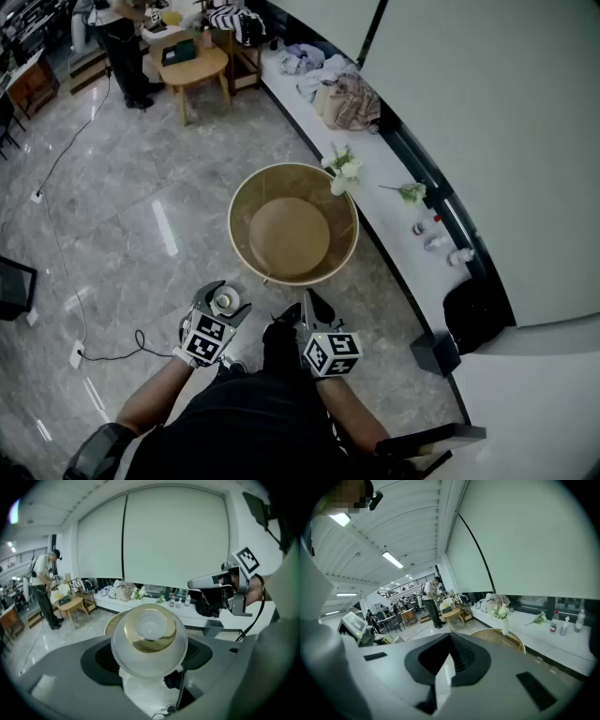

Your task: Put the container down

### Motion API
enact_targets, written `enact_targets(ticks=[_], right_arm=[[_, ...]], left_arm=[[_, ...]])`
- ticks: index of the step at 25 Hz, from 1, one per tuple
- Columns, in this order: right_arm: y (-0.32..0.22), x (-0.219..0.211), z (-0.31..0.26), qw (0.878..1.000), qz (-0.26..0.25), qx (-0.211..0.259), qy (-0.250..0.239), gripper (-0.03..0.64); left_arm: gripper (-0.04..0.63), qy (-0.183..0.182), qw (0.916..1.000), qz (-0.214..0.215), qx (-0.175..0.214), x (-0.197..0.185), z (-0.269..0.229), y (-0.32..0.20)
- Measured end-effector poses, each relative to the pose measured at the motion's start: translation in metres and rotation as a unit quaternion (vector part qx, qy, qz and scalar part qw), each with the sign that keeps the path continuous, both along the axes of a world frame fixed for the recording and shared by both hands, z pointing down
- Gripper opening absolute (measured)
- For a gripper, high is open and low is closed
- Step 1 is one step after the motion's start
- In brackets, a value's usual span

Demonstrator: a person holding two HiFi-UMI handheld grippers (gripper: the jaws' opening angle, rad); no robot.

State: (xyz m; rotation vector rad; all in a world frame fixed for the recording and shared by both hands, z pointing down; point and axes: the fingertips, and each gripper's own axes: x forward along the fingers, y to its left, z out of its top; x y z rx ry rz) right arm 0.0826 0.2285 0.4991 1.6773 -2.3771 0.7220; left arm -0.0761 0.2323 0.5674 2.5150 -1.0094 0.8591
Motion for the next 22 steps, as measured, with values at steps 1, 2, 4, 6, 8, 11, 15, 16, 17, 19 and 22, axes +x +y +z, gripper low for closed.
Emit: enact_targets(ticks=[1,2,4,6,8,11,15,16,17,19,22], right_arm=[[0.015,-0.013,-0.003,1.0,0.002,-0.001,0.0,0.002],[0.031,-0.026,-0.005,1.0,0.003,-0.003,0.001,0.002],[0.063,-0.047,-0.008,1.0,0.0,-0.011,0.003,0.002],[0.091,-0.059,-0.009,1.0,-0.006,-0.018,0.006,0.002],[0.107,-0.066,-0.011,1.0,-0.015,-0.018,0.007,0.002],[0.12,-0.07,-0.019,0.999,-0.032,-0.008,-0.001,0.002],[0.142,-0.076,-0.03,0.998,-0.062,0.005,-0.013,0.002],[0.147,-0.075,-0.031,0.998,-0.068,0.01,-0.014,0.002],[0.152,-0.072,-0.03,0.997,-0.072,0.013,-0.016,0.002],[0.16,-0.064,-0.022,0.997,-0.071,0.008,-0.023,0.002],[0.17,-0.053,-0.012,0.997,-0.071,-0.005,-0.037,0.002]], left_arm=[[0.339,-0.003,1.0,0.006,0.001,-0.011,-0.004,0.012],[0.338,-0.005,0.9999,0.011,0.001,-0.021,-0.007,0.024],[0.339,0.0,0.9999,0.016,-0.003,-0.036,-0.013,0.05],[0.339,0.009,0.9998,0.017,-0.007,-0.042,-0.017,0.075],[0.339,0.016,0.9997,0.018,-0.006,-0.041,-0.022,0.095],[0.339,0.013,0.9998,0.014,-0.002,-0.035,-0.033,0.116],[0.339,0.011,0.9999,0.001,0.006,-0.024,-0.053,0.139],[0.339,0.013,0.9999,-0.001,0.007,-0.018,-0.057,0.144],[0.339,0.015,0.9999,-0.002,0.006,-0.011,-0.06,0.15],[0.337,0.015,0.9999,-0.001,0.003,0.003,-0.061,0.159],[0.338,0.01,0.9999,-0.001,-0.005,0.018,-0.058,0.174]])
